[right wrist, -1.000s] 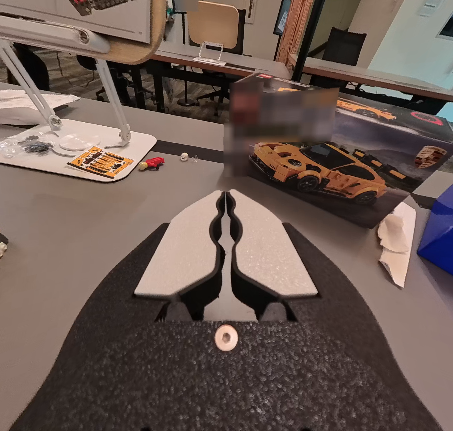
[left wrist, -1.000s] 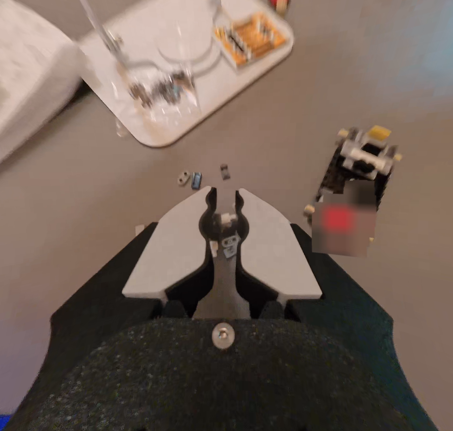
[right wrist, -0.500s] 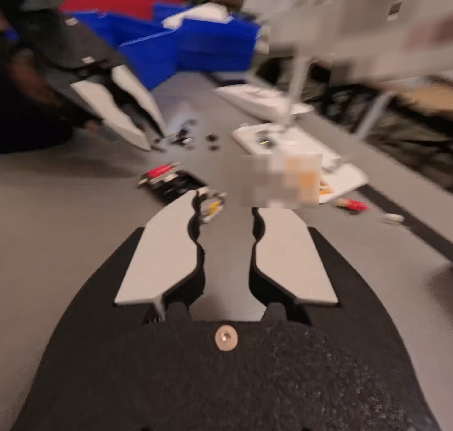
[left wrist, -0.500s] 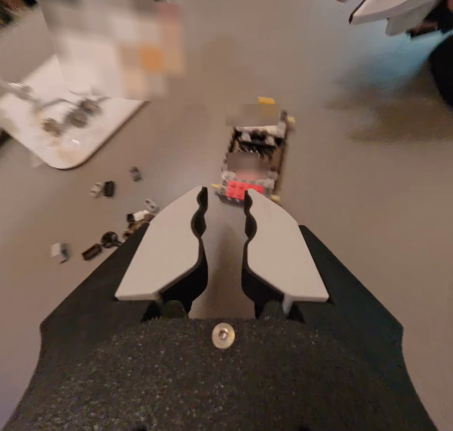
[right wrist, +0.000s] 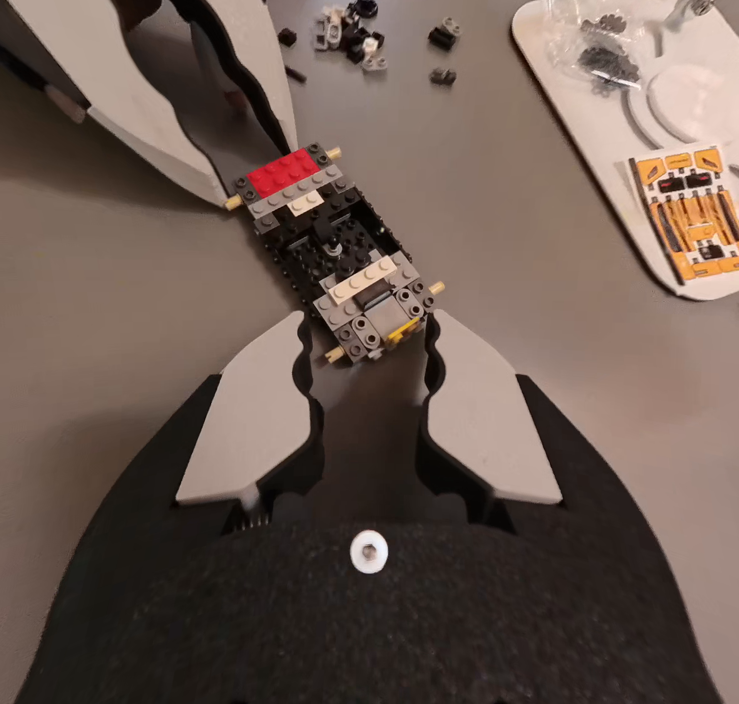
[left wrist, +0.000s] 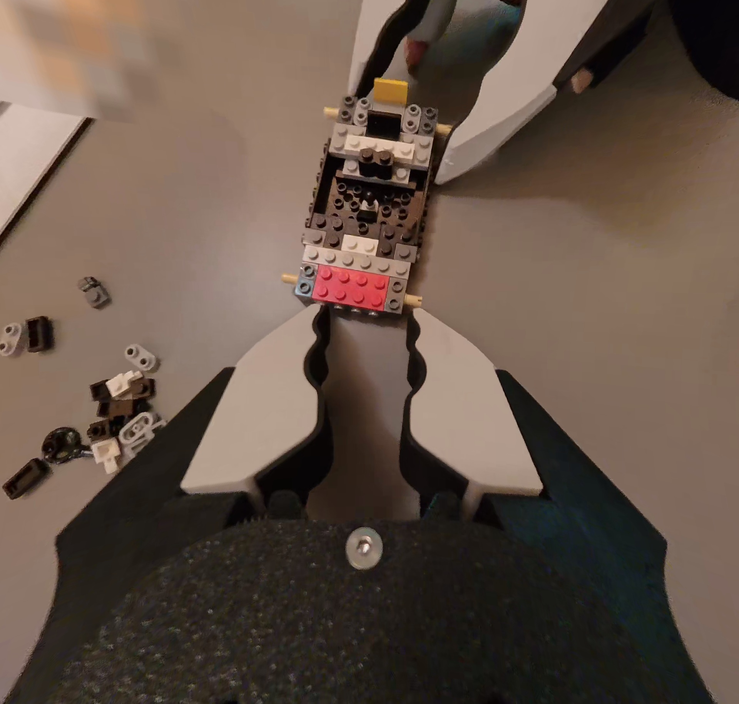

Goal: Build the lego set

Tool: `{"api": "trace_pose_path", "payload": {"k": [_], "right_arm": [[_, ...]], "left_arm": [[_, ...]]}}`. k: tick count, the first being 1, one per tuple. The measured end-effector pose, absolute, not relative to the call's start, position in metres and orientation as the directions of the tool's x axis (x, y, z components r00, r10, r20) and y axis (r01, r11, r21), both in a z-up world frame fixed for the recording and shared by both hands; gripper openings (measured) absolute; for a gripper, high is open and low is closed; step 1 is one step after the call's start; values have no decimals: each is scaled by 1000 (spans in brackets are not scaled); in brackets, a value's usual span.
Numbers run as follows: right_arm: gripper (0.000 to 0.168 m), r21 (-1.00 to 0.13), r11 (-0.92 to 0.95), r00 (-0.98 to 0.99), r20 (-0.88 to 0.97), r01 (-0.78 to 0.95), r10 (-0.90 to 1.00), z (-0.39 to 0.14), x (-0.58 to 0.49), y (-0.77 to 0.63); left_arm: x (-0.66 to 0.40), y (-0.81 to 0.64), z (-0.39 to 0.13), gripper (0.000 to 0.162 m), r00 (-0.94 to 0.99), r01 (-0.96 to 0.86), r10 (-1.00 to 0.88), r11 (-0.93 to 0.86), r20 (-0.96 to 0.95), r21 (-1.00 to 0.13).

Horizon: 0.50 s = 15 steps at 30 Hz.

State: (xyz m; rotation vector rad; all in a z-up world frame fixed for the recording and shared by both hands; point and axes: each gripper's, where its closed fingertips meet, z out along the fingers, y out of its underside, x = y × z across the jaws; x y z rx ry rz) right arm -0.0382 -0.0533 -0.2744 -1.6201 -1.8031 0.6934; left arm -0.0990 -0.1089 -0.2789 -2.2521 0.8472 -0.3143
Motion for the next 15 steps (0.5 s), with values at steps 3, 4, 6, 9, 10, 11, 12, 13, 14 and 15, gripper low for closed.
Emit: {"api": "trace_pose_path", "payload": {"k": [3,4,6,9,10,11,12,13,14,15], "right_arm": [[50,-682,159,-77,150,714,986,-274,-25,-65],[49,-677,164,-79,155,718,985,-274,-22,-68],[48,-679,155,-71,149,717,986,-274,-20,-70],[48,-689,146,-73,133,710,988,-275,-20,-68],[48,-693,150,-77,135,705,988,-274,-20,-68],[49,-698,150,-80,133,700,988,-273,-19,-68],[49,-709,146,-80,126,690,989,-271,-19,-68],[49,-726,138,-75,118,674,990,-267,-20,-68],[49,-742,126,-66,110,659,992,-264,-20,-66],[49,-756,115,-55,104,645,993,-260,-21,-64]], "left_arm": [[-93,-117,-279,37,720,-520,-694,-520,-20,-678],[-92,-118,-279,34,715,-527,-699,-517,-22,-675],[-92,-120,-279,34,712,-522,-702,-519,-11,-677],[-92,-119,-280,37,716,-513,-698,-523,-4,-681],[-92,-118,-279,37,715,-512,-699,-519,-4,-685],[-92,-118,-278,39,714,-506,-700,-512,-4,-694],[-93,-117,-275,40,717,-494,-698,-506,-1,-707],[-94,-116,-272,40,720,-477,-694,-500,5,-723],[-95,-114,-268,40,724,-457,-690,-494,13,-740],[-96,-112,-265,40,729,-438,-684,-488,19,-755]]}}
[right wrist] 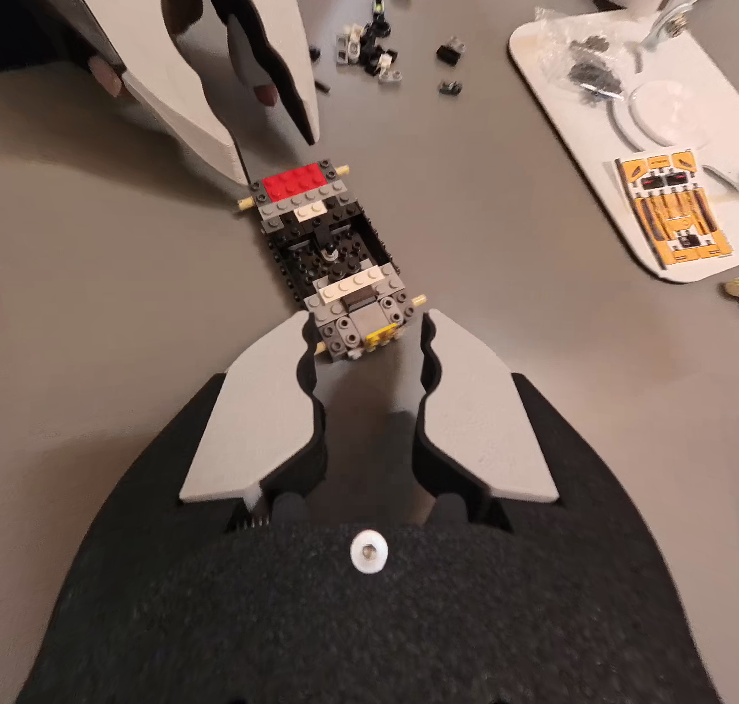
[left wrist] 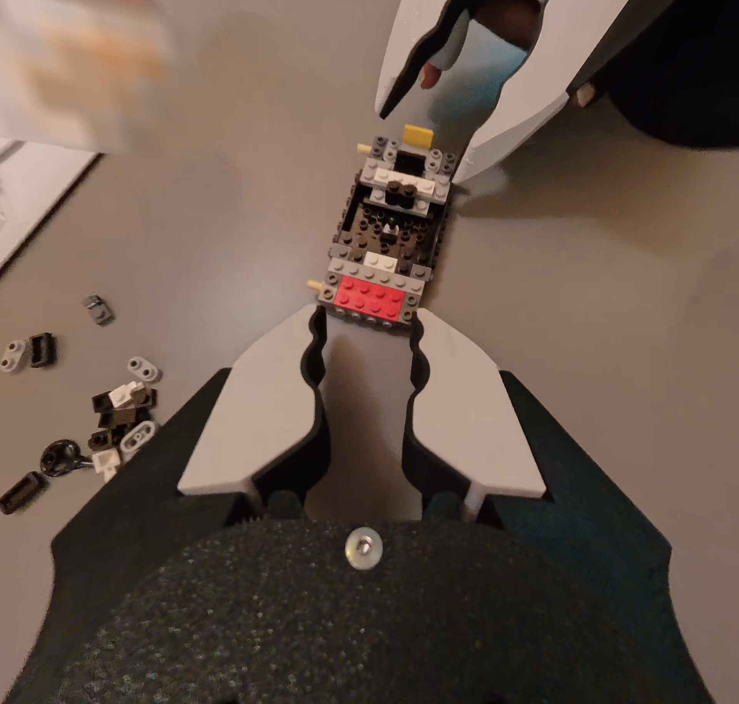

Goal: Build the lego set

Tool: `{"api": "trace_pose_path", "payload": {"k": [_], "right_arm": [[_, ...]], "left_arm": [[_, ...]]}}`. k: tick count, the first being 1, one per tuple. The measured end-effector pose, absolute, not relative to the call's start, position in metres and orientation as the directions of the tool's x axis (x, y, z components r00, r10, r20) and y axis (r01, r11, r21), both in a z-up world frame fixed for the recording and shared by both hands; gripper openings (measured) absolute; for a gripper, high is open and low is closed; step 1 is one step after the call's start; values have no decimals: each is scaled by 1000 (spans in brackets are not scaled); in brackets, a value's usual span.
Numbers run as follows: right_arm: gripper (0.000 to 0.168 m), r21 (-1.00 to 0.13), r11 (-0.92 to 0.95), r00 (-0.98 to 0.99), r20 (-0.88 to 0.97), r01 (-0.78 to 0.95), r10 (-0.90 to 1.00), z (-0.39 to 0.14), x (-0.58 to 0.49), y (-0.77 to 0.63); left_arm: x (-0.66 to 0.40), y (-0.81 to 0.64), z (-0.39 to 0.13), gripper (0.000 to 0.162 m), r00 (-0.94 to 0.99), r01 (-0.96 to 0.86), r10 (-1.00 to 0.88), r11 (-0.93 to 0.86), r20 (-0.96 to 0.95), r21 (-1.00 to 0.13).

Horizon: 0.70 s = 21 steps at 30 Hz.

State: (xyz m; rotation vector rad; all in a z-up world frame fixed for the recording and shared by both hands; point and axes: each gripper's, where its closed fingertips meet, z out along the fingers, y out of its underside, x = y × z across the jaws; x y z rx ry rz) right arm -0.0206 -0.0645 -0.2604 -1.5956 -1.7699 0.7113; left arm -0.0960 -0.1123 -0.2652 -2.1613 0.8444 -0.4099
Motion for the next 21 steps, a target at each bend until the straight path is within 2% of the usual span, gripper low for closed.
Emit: {"api": "trace_pose_path", "payload": {"k": [5,7,9,14,18,21], "right_arm": [[51,-810,97,-25,101,579,995,-247,-24,-60],[48,-846,103,24,136,523,990,-233,-27,-53],[45,-884,114,113,184,454,976,-214,-27,-40],[28,-947,156,402,265,282,876,-150,-19,0],[11,-981,147,549,191,123,814,-86,-15,27],[3,-992,126,591,105,6,800,-56,-18,44]], "left_arm": [[-100,-109,-256,40,731,-412,-682,-456,12,-789],[-108,-98,-236,32,773,-385,-630,-378,-71,-842],[-123,-86,-207,17,834,-319,-538,-294,-120,-901],[-191,-65,-126,0,954,-214,-227,-65,-195,-975],[-259,-40,-65,0,981,-195,29,44,-194,-980],[-305,-10,-41,0,971,-173,168,22,-167,-985]]}}
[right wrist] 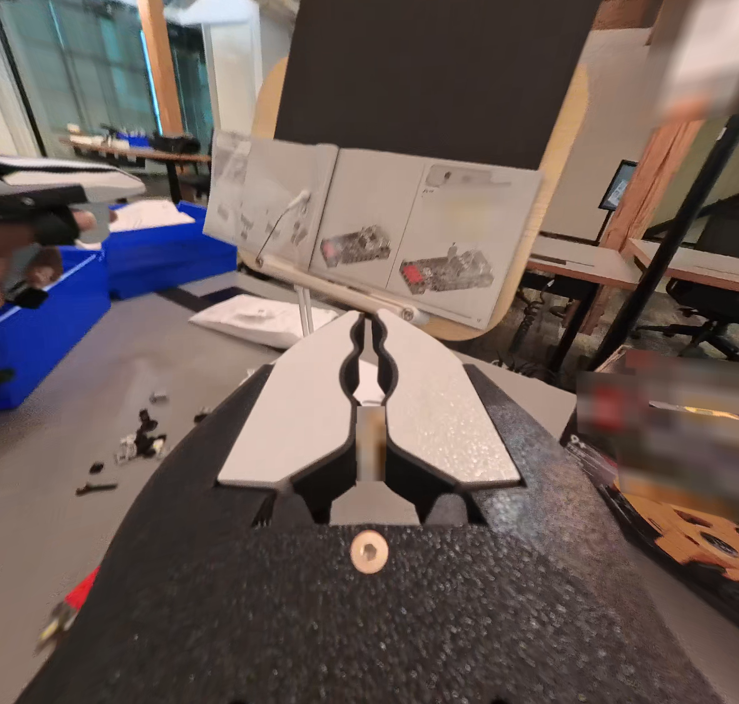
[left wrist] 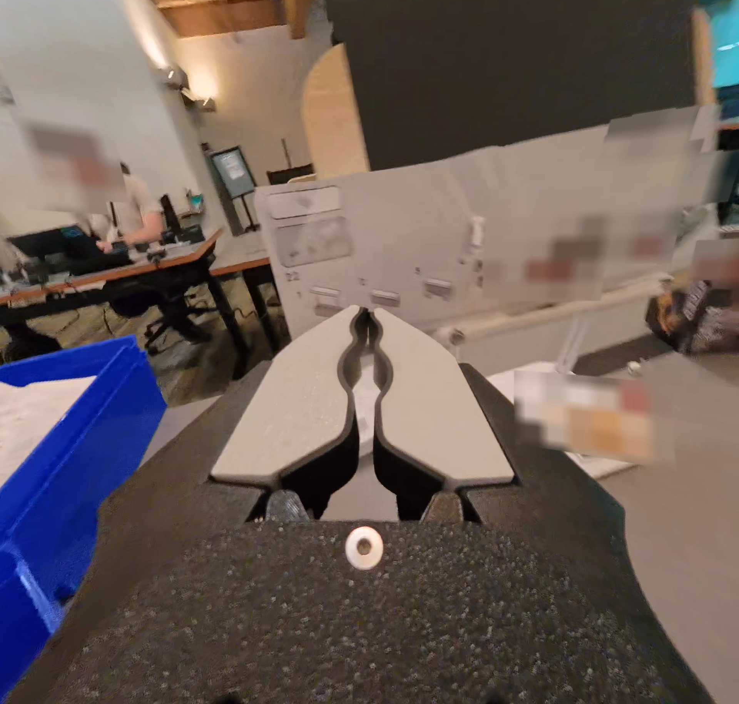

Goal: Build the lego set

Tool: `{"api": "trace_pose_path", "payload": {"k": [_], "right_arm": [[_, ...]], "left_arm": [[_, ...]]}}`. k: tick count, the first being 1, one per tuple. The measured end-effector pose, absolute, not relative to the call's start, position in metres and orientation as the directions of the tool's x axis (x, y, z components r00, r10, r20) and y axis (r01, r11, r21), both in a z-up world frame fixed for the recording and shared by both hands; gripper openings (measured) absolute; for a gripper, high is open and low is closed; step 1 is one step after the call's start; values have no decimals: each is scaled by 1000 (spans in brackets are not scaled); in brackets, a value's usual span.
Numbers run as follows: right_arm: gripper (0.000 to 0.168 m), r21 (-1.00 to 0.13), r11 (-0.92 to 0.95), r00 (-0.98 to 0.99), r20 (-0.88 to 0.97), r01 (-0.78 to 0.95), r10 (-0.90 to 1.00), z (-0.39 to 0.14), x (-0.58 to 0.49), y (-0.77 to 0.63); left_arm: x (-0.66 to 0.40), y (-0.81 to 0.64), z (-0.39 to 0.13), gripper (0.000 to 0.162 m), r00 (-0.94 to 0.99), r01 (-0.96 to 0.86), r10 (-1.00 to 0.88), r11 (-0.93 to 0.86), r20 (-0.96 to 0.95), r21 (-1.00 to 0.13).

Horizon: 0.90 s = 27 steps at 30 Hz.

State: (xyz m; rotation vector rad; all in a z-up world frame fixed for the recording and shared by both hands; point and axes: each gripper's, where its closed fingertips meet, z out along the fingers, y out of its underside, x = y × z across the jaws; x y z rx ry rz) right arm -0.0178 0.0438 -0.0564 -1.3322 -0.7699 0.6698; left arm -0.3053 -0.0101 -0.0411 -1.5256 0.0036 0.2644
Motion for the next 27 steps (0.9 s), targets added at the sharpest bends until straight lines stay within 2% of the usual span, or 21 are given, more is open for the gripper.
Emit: {"api": "trace_pose_path", "payload": {"k": [3,7,10,16,23,27], "right_arm": [[0,-990,141,624,99,-18,775,-69,-16,54],[0,-991,131,647,121,32,753,-103,-8,69],[0,-997,77,663,45,-19,747,-105,-3,76],[0,-994,109,689,91,18,719,-109,0,77],[0,-993,118,671,101,21,735,-104,-3,76],[0,-994,96,655,104,48,748,-116,-7,77]], "left_arm": [[-334,15,-40,0,974,-76,215,9,-72,-997],[-351,21,-50,0,970,-57,237,30,-48,-998],[-351,15,-54,0,972,-52,229,28,-44,-998],[-346,21,-52,0,977,-42,212,45,-32,-998],[-355,44,-36,0,954,-132,276,27,-119,-991],[-364,62,-31,0,958,-107,272,44,-91,-993]]}}
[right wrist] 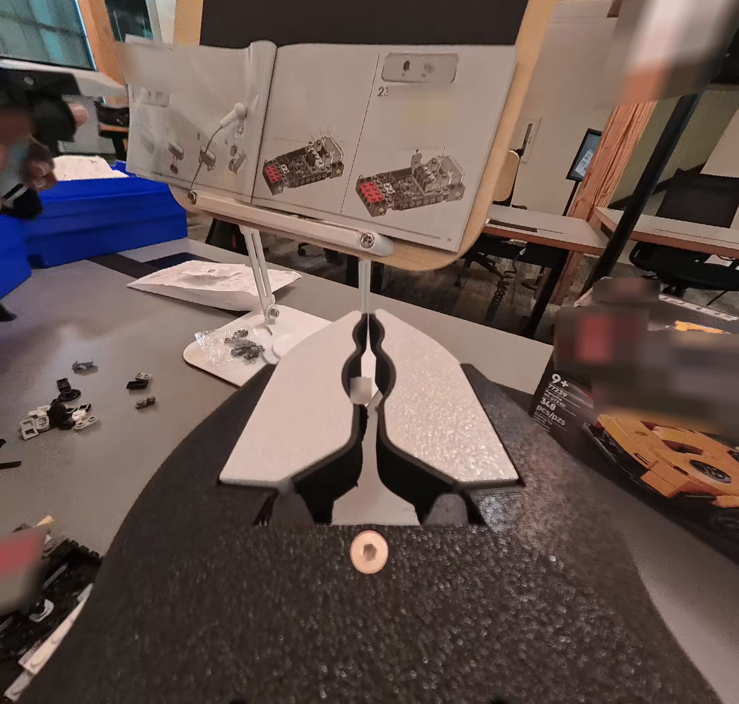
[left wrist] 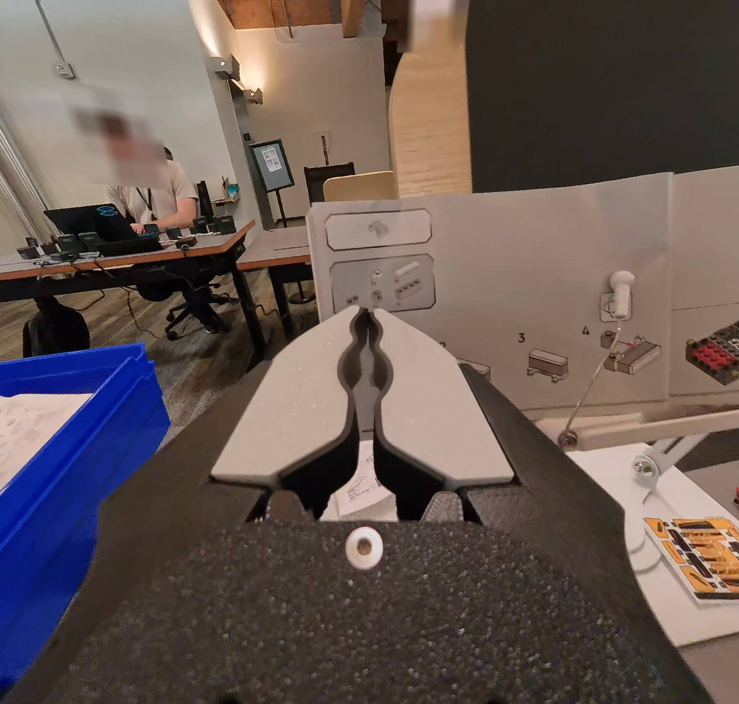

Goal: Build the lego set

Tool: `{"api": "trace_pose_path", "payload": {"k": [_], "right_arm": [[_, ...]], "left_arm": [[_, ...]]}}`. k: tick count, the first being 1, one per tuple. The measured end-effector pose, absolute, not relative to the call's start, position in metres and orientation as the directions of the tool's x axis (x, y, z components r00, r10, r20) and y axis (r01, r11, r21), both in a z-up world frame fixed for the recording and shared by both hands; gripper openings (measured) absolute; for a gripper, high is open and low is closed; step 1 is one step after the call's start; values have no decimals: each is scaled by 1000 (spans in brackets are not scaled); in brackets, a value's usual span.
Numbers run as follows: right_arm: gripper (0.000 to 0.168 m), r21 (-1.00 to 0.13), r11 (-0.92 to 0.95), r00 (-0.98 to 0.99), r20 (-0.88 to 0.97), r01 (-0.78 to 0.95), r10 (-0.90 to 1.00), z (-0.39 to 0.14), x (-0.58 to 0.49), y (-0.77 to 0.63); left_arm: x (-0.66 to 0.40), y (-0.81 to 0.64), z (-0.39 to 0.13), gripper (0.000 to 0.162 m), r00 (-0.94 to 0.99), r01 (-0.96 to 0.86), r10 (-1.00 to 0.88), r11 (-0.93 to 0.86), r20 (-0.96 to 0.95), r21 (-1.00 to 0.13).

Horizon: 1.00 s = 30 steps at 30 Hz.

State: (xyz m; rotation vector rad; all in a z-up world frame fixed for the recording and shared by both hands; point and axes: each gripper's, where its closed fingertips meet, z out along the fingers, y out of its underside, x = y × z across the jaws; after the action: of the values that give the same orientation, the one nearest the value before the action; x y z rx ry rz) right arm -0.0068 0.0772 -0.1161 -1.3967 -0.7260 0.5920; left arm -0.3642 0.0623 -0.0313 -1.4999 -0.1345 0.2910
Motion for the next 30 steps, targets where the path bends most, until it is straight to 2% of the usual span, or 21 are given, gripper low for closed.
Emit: {"api": "trace_pose_path", "payload": {"k": [9,30], "right_arm": [[0,-995,55,621,96,85,778,-135,-18,75],[0,-996,42,610,83,81,788,-135,-18,71]], "left_arm": [[-364,78,-25,0,967,-98,243,82,-75,-992],[-359,73,-23,0,969,-94,238,115,-65,-989]]}}
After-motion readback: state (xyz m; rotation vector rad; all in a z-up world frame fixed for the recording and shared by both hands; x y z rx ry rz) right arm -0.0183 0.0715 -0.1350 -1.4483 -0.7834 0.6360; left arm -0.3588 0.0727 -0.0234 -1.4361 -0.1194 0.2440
